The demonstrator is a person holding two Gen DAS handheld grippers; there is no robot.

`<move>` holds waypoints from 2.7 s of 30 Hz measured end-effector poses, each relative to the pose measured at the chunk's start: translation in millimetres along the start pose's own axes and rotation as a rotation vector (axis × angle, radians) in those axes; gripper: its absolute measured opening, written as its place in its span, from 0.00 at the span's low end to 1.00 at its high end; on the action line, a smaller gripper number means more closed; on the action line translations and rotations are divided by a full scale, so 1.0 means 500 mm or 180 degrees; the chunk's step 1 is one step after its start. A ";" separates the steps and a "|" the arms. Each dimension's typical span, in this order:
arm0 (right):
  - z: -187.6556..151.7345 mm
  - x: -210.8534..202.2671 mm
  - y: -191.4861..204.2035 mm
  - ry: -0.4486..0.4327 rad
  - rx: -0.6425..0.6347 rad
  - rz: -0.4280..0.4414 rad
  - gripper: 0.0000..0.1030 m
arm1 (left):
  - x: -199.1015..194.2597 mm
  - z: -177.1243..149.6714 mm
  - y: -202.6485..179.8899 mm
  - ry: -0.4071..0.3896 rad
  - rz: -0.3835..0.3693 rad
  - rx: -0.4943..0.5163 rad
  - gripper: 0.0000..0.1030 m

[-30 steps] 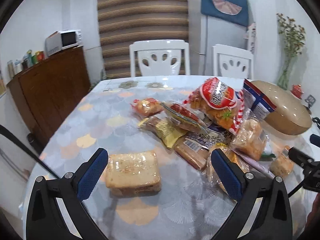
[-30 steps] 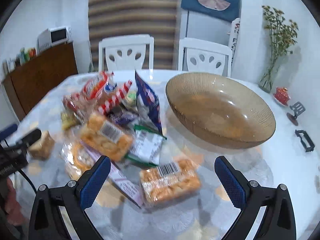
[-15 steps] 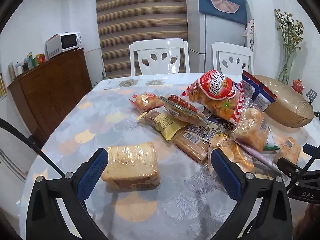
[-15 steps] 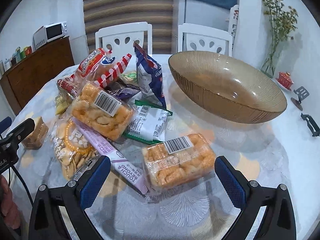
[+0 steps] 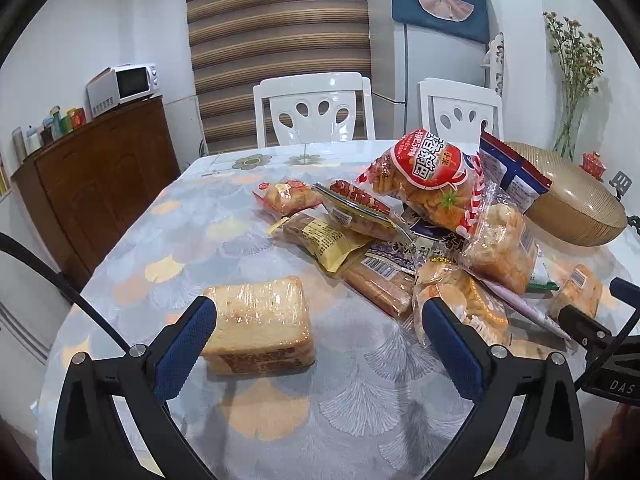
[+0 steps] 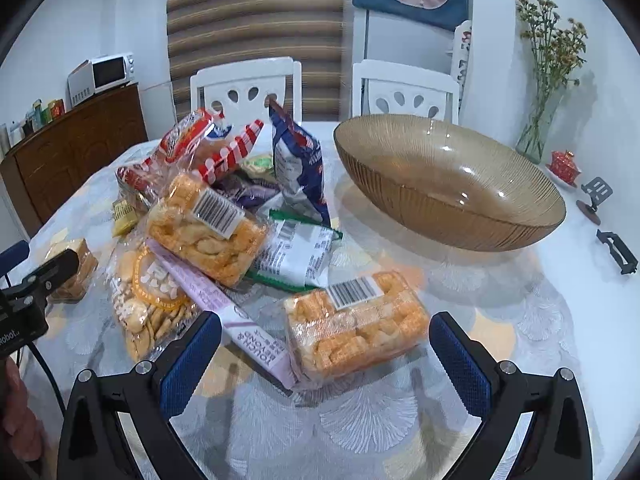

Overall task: Organize snacks
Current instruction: 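Move both tools over the snack pile toward the wrapped bread slice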

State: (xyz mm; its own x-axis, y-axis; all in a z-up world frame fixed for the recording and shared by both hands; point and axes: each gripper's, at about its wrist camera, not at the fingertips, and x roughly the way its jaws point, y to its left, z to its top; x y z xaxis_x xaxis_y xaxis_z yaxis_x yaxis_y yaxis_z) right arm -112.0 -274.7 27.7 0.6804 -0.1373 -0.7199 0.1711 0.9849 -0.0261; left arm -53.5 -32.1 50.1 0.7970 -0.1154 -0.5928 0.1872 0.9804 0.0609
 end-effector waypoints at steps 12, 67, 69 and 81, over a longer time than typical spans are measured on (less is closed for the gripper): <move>0.010 -0.008 0.041 0.0374 -0.0530 -0.0088 1.00 | -0.027 0.015 -0.024 0.0242 0.0095 0.0234 0.99; 0.146 -0.078 0.065 0.1318 -0.0198 -0.0152 1.00 | -0.018 0.238 -0.029 0.1140 -0.0269 0.0504 0.99; 0.159 -0.073 0.079 0.1293 -0.0267 -0.0119 1.00 | -0.013 0.229 -0.007 0.1173 -0.0186 0.0432 0.99; 0.156 -0.066 0.073 0.1240 -0.0381 -0.0042 1.00 | 0.001 0.130 0.109 0.1505 -0.0168 0.0479 0.99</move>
State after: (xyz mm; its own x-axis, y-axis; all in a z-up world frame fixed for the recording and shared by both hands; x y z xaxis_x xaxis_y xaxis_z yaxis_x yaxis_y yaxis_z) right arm -72.7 -242.7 104.6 0.3538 -0.1225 -0.9273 0.0781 0.9918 -0.1012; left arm -5.7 10.7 105.3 0.4432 -0.0452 -0.8953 0.3289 0.9373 0.1155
